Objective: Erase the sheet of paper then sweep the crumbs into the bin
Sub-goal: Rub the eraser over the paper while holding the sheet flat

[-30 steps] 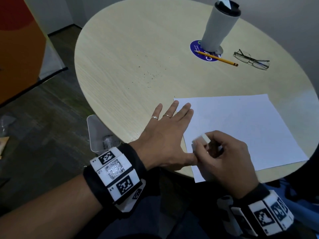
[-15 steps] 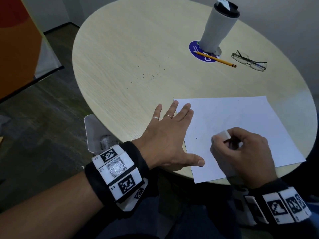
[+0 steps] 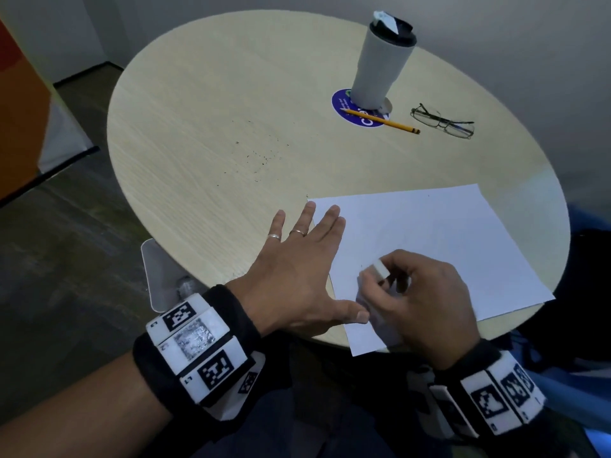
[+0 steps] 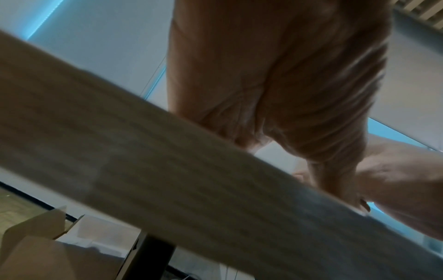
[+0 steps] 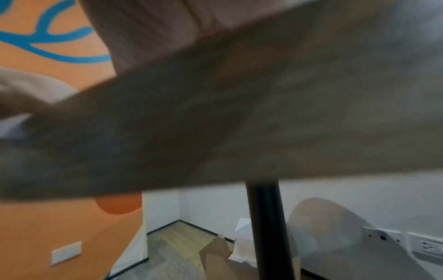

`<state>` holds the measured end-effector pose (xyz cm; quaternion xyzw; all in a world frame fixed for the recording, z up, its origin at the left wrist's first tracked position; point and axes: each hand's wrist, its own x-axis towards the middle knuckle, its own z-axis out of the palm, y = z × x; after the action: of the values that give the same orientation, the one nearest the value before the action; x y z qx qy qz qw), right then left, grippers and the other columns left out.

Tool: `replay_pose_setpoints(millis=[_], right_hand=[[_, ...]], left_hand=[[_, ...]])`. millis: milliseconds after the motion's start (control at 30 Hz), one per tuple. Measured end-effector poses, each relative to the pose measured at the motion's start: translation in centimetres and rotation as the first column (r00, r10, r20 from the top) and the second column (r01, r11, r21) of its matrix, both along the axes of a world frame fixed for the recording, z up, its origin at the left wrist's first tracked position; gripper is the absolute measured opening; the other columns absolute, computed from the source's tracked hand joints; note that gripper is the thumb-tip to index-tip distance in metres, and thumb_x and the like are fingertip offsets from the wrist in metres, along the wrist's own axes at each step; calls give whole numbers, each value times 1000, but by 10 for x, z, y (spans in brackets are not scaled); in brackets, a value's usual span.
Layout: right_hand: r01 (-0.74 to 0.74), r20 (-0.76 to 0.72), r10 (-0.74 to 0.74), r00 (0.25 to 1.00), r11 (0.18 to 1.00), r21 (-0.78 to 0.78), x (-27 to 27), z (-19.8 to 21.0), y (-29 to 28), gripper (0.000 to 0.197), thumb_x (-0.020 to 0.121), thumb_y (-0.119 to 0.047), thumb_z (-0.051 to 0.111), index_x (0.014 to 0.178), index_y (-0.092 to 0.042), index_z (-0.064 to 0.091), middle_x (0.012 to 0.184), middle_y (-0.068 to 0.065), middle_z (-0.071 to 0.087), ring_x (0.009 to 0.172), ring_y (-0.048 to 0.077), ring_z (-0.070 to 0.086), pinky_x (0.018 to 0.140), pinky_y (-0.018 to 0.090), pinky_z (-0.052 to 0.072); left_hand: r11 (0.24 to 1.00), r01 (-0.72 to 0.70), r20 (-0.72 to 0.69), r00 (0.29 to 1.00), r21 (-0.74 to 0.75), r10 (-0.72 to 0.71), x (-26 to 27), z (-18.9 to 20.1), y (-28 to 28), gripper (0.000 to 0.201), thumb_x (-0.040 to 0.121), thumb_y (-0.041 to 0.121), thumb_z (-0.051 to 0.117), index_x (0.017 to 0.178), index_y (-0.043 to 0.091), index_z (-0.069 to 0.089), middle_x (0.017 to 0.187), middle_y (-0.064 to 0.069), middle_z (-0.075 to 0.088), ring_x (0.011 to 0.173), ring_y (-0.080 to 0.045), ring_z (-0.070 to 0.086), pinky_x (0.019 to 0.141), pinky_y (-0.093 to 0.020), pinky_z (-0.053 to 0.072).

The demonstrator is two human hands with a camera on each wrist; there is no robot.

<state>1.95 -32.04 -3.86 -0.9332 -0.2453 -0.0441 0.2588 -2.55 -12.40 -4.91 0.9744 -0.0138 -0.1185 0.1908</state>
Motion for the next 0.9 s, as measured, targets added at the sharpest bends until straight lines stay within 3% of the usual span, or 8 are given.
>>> replay_pose_setpoints(millis=[100,167,333,500,633,700,800,900], right_hand=[[96,-47,-95,994,995,0,13,-2,-7,30,86,-39,76,65,-26,59,63,-16,64,59,9,60,57,32,51],[163,10,-162,987,986,-20,20,1,-11,30,86,-38,76,66,-24,59,62,-13,63,59,11,58,58,34,51],[-13,-13,13,1000,999,-29,-3,0,6,27,86,-40,75,68,-24,63,62,-13,64,60,8,60,55,30,50],[160,35,-157,987,984,-74,24,2,-9,30,87,-42,76,69,-22,63,63,-11,64,62,13,60,58,30,49],[4,18,-2,1000,997,-74,4,1,2,27,87,-40,73,67,-28,60,60,-16,60,57,4,57,53,24,40],[28,7,-27,1000,995,-101,7,0,-1,27,88,-42,73,69,-27,61,61,-16,61,59,4,58,56,26,44],[152,-10,-154,988,981,-125,27,5,-15,25,88,-43,75,73,-26,66,64,-13,65,64,15,63,63,34,52],[41,8,-41,999,997,-71,20,8,-12,20,89,-37,78,74,-26,69,63,-15,65,61,9,63,61,36,55]], left_hand=[[1000,-3,-5,1000,0,3,0,0,-1,138,71,97,51,166,21,-14,170,10,-29,153,-17,-36,126,-55,-16],[1000,-3,-9,1000,-2,3,0,1,-1,138,71,97,50,166,21,-15,170,10,-30,153,-17,-37,126,-55,-18],[1000,-1,-19,1000,23,1,1,1,-2,136,72,98,46,165,22,-17,169,10,-33,152,-17,-38,127,-56,-15],[1000,1,-26,1000,13,-1,1,4,-2,136,73,97,49,165,22,-17,168,11,-33,152,-17,-37,126,-55,-17],[1000,11,-19,1000,13,-11,1,3,-1,137,73,97,49,165,21,-16,169,9,-32,152,-19,-38,126,-57,-16],[1000,15,-23,1000,16,-15,1,3,-2,137,73,97,49,166,20,-16,170,8,-31,153,-20,-37,126,-58,-15],[1000,20,-34,999,17,-19,1,5,-4,136,73,96,50,166,19,-14,170,7,-30,154,-22,-36,125,-59,-15],[999,24,-41,999,22,-23,2,7,-6,135,75,94,53,166,17,-13,171,5,-29,154,-25,-35,125,-62,-14]])
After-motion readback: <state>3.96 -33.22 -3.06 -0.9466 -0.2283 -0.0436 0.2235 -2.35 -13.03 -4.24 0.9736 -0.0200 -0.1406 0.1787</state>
